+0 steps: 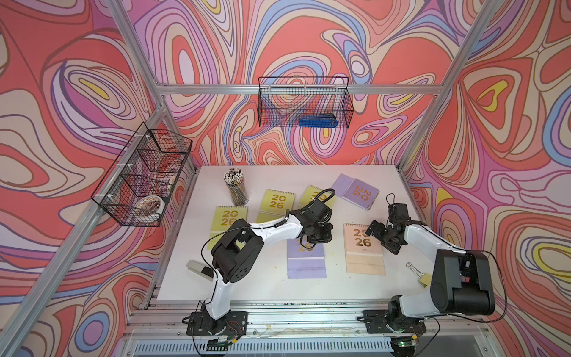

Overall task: Stack the calendars
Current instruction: Pick up the calendar at the center of the board.

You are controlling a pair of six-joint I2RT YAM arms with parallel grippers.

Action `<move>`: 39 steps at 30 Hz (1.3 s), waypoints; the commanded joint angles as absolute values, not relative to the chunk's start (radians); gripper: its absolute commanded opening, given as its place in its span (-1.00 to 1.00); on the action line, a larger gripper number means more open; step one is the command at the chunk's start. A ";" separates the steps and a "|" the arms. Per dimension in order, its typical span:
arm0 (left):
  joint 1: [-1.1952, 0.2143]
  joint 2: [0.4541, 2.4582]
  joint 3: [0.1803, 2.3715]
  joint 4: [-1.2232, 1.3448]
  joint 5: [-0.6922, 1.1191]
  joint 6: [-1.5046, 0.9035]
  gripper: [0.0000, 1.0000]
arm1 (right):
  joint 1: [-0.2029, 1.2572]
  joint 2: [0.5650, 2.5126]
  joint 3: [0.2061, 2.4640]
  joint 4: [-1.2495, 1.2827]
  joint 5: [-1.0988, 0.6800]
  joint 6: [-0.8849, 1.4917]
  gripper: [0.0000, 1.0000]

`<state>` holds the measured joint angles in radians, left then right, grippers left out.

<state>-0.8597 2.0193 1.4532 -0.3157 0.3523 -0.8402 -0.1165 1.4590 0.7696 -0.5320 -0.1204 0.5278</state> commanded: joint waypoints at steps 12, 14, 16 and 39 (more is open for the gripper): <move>-0.870 2.129 1.603 -0.464 0.374 -0.818 -1.00 | -0.118 1.460 0.781 -0.598 -0.309 0.478 0.97; -0.870 2.148 1.621 -0.483 0.373 -0.804 -1.00 | -0.118 1.467 0.790 -0.618 -0.270 0.460 0.97; -0.870 2.163 1.625 -0.483 0.380 -0.807 -1.00 | -0.118 1.475 0.788 -0.624 -0.253 0.444 0.97; -0.896 2.297 1.740 -0.513 0.405 -0.826 -1.00 | -0.118 1.489 0.761 -0.597 -0.366 0.405 0.97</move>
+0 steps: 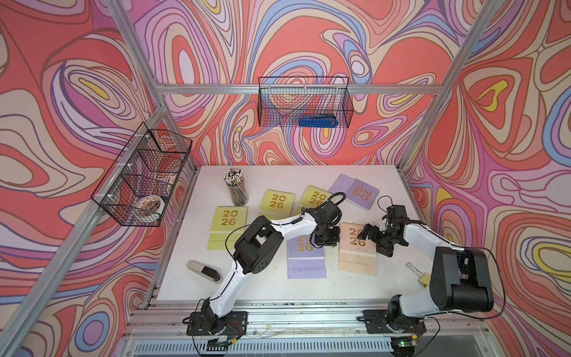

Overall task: Stack the calendars
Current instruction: Pick up the calendar at the center of the board.

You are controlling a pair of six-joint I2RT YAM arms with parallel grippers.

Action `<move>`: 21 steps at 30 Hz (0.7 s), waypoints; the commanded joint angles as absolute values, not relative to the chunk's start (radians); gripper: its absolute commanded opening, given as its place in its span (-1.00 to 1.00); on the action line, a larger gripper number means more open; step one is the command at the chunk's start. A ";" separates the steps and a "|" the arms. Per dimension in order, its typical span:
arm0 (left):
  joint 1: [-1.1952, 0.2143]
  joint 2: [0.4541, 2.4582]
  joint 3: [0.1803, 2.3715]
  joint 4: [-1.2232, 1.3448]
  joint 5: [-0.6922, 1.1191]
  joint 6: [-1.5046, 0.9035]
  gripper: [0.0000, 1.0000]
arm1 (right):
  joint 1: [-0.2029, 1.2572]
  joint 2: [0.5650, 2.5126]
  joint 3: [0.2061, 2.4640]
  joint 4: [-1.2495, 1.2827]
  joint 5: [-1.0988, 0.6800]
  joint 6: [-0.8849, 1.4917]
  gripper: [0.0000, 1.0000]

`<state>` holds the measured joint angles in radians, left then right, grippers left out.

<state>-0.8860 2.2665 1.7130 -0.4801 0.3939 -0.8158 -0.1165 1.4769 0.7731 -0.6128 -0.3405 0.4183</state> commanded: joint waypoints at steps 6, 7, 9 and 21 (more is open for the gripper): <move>-0.903 2.330 1.765 -0.513 0.437 -0.836 -1.00 | -0.118 1.483 0.763 -0.591 -0.413 0.389 0.97; -0.903 2.338 1.770 -0.513 0.444 -0.836 -1.00 | -0.118 1.482 0.763 -0.588 -0.424 0.389 0.97; -0.906 2.351 1.779 -0.515 0.456 -0.838 -1.00 | -0.118 1.480 0.762 -0.586 -0.437 0.389 0.97; -0.907 2.362 1.783 -0.515 0.479 -0.836 -1.00 | -0.118 1.300 0.738 -0.491 -0.687 0.422 0.95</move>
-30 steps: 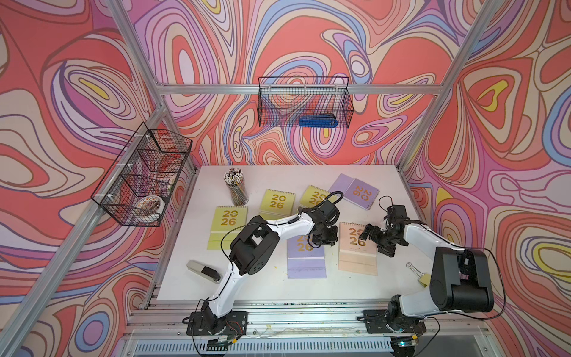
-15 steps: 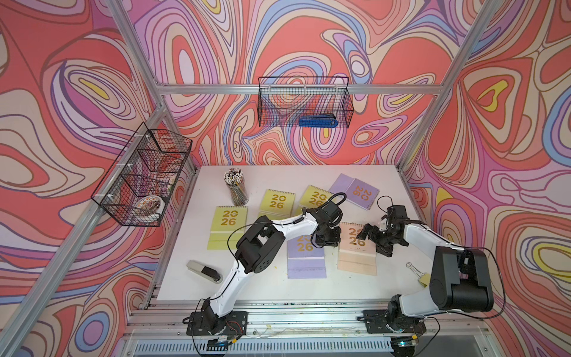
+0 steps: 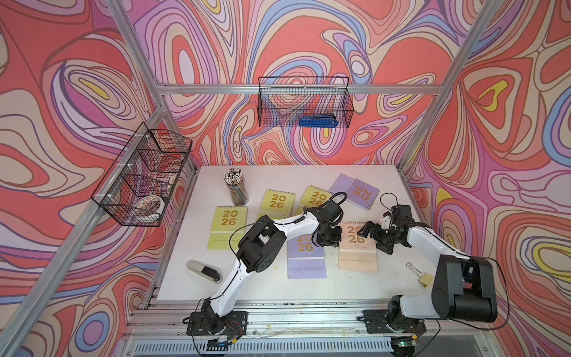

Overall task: Stack the calendars
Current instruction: Pick up the calendar at the center of the board.

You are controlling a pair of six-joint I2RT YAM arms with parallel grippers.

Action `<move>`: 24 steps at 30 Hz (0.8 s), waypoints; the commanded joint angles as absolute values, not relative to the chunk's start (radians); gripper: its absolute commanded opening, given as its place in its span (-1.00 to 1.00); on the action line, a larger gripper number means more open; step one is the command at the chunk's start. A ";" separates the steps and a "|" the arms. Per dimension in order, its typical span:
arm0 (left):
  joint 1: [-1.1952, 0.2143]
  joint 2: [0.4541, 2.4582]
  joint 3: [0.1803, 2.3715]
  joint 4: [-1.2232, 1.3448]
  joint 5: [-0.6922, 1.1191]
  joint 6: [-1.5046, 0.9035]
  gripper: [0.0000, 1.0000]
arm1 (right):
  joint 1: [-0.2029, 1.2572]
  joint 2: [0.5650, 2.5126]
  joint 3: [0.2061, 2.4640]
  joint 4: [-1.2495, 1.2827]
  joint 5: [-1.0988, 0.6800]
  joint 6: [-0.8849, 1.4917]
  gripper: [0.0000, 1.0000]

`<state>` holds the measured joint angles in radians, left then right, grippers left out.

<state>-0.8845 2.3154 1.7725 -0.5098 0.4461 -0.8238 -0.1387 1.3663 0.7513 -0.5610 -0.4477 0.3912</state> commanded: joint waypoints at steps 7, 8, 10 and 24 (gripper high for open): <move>-0.907 2.355 1.783 -0.520 0.480 -0.831 -1.00 | -0.118 1.259 0.734 -0.495 -0.720 0.435 0.76; -0.906 2.353 1.783 -0.520 0.480 -0.831 -1.00 | -0.118 1.259 0.733 -0.493 -0.725 0.437 0.71; -0.906 2.349 1.783 -0.520 0.479 -0.831 -1.00 | -0.118 1.257 0.733 -0.492 -0.722 0.443 0.62; -0.900 2.319 1.771 -0.518 0.461 -0.831 -1.00 | -0.118 1.220 0.764 -0.563 -0.560 0.441 0.16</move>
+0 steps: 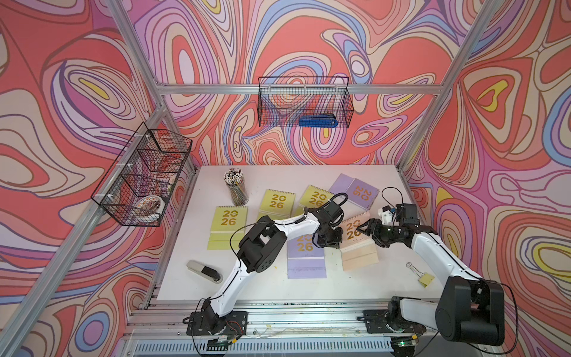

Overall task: Stack the calendars
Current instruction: Pick up the calendar at the center of the board, then place the calendar at the calendar.

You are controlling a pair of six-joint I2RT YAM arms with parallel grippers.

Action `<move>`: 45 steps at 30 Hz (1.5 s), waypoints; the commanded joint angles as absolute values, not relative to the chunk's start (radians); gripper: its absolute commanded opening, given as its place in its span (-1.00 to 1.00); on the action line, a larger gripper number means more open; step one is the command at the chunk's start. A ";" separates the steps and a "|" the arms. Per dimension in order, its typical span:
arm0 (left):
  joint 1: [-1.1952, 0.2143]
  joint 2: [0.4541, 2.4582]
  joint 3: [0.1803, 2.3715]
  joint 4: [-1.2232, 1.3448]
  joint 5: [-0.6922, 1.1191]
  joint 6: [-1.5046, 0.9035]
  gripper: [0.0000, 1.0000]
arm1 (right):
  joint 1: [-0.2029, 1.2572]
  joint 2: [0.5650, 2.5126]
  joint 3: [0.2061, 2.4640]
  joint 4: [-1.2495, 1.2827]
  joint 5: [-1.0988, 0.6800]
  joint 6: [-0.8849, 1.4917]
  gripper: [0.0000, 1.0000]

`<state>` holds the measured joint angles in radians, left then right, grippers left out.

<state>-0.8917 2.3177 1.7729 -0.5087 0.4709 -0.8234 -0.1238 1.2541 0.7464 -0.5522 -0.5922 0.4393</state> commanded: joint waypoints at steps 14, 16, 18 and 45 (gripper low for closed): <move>-0.894 2.295 1.767 -0.507 0.462 -0.834 -1.00 | -0.118 1.194 0.774 -0.574 -0.546 0.446 -0.50; -0.891 2.283 1.770 -0.507 0.459 -0.834 -1.00 | -0.118 1.188 0.778 -0.575 -0.545 0.443 -0.62; -0.890 2.268 1.770 -0.508 0.453 -0.833 -1.00 | -0.118 1.183 0.787 -0.584 -0.540 0.440 -0.72; -0.712 1.696 1.284 -0.540 0.308 -0.756 -1.00 | 0.030 1.033 0.702 -0.311 -0.628 0.824 -1.00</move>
<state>-0.7288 1.7344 1.3224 -0.5270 0.3321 -0.7776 -0.0170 1.0702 0.7410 -0.4084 -0.6128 0.7219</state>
